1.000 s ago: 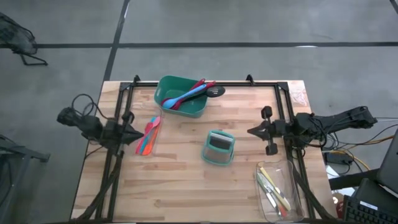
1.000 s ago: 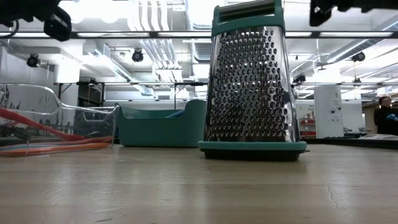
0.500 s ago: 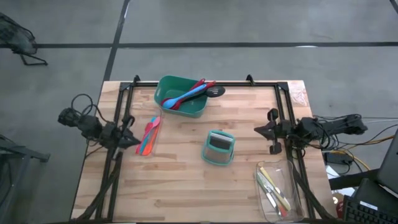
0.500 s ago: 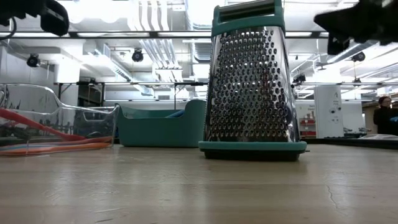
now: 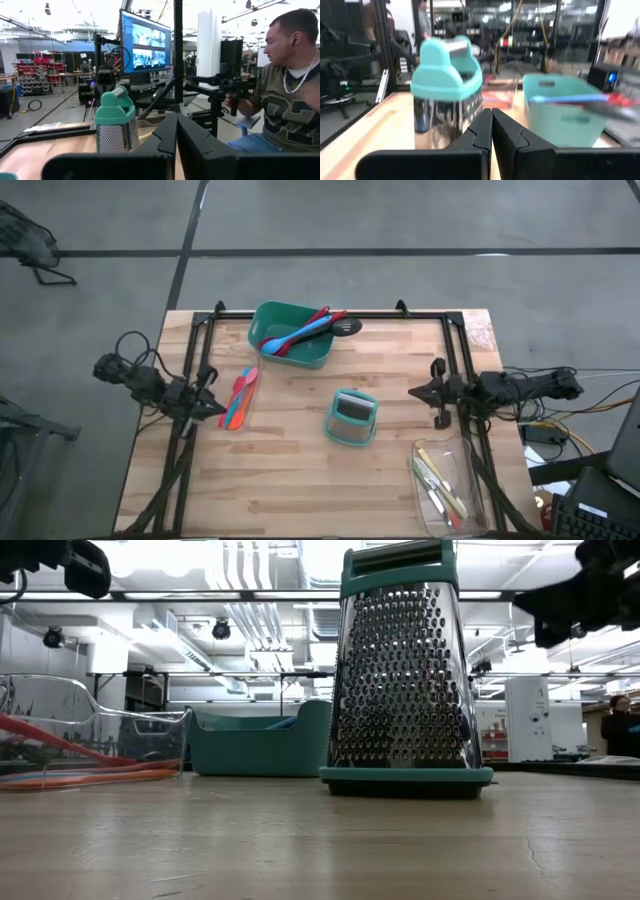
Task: Pick & Place Kitchen Items
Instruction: Return to Home Position
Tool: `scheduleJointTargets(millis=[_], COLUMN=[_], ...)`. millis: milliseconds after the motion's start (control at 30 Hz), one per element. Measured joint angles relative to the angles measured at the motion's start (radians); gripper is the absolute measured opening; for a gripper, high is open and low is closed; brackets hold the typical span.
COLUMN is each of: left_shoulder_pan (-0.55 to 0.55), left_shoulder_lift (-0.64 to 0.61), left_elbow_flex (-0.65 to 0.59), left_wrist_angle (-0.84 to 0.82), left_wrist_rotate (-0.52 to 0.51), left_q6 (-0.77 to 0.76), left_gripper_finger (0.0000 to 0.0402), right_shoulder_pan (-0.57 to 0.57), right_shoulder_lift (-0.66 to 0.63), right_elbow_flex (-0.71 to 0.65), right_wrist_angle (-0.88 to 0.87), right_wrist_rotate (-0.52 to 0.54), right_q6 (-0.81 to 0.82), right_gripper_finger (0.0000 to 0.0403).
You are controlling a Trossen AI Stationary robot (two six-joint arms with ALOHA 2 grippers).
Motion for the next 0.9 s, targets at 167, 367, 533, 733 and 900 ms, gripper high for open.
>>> scheduleJointTargets(millis=[167, 367, 533, 733, 900], left_shoulder_pan=[0.000, 0.000, 0.000, 0.000, 0.000], left_shoulder_lift=[0.011, 0.016, 0.016, 0.016, 0.016], left_elbow_flex=[0.000, 0.000, 0.000, 0.000, 0.000], left_wrist_angle=[0.000, -0.001, -0.005, -0.005, -0.005], left_wrist_rotate=[-0.001, -0.001, -0.001, -0.001, -0.001], left_q6=[0.000, -0.002, -0.002, -0.002, -0.002], left_gripper_finger=[0.0016, 0.0016, 0.0016, 0.0016, 0.0016], right_shoulder_pan=[0.000, 0.000, 0.000, 0.000, 0.000], right_shoulder_lift=[0.032, 0.047, 0.047, 0.050, 0.051], right_elbow_flex=[-0.011, -0.042, -0.061, -0.061, -0.061], right_wrist_angle=[-0.011, -0.013, -0.021, -0.025, -0.025], right_wrist_rotate=[0.001, 0.000, 0.000, 0.000, 0.000], right_q6=[0.099, 0.075, 0.071, 0.071, 0.071], right_gripper_finger=[0.0008, 0.0008, 0.0008, 0.0008, 0.0008])
